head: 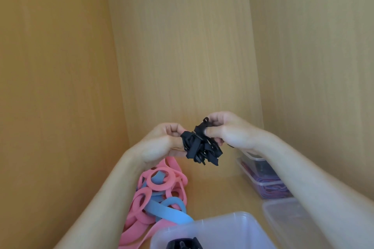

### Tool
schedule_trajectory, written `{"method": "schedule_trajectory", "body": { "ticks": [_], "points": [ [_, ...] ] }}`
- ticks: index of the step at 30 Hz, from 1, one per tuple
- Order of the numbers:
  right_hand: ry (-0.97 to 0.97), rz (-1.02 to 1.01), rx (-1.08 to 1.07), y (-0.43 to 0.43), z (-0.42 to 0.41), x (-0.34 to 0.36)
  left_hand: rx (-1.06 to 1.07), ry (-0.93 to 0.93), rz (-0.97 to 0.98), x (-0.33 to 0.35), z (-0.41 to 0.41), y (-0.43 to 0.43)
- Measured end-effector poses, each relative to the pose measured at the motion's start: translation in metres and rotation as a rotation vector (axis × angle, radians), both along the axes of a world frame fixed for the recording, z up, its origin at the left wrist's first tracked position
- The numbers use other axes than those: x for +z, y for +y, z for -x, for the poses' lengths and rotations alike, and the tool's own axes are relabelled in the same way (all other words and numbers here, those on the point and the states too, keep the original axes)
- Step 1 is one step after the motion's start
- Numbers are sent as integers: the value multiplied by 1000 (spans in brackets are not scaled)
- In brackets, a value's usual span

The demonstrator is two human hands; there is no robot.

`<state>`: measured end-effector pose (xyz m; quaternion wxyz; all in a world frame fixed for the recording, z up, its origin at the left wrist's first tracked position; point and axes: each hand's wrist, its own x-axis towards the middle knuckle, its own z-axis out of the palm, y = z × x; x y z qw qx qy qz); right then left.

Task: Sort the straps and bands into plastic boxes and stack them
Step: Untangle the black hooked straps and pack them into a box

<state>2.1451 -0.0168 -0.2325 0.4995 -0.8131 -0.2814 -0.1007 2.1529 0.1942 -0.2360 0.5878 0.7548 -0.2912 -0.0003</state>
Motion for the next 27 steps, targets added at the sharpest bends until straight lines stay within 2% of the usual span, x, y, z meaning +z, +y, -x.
{"method": "schedule_trajectory", "body": {
  "ticks": [3, 6, 9, 14, 19, 23, 27],
  "points": [
    [-69, 4, -83, 2, 0, 2, 242, -85, -12, -3, -4, -6],
    [-83, -33, -75, 5, 1, 3, 457, -178, 143, -4, -10, -8],
    [-134, -60, -105, 17, -1, 0, 528, -208, 304, -1, -16, -8],
    [-202, -174, -79, 28, -5, -8, 409, -149, 575, 3, -17, -6],
    [-154, -300, -14, 21, -8, -7, 182, -7, 757, 6, -14, -5],
    [-239, -295, -104, 18, -11, -7, 80, 72, 788, 9, -11, -5],
    [-369, -248, -218, 14, -11, -8, 58, 161, 670, 7, -7, -1]
  ]
}}
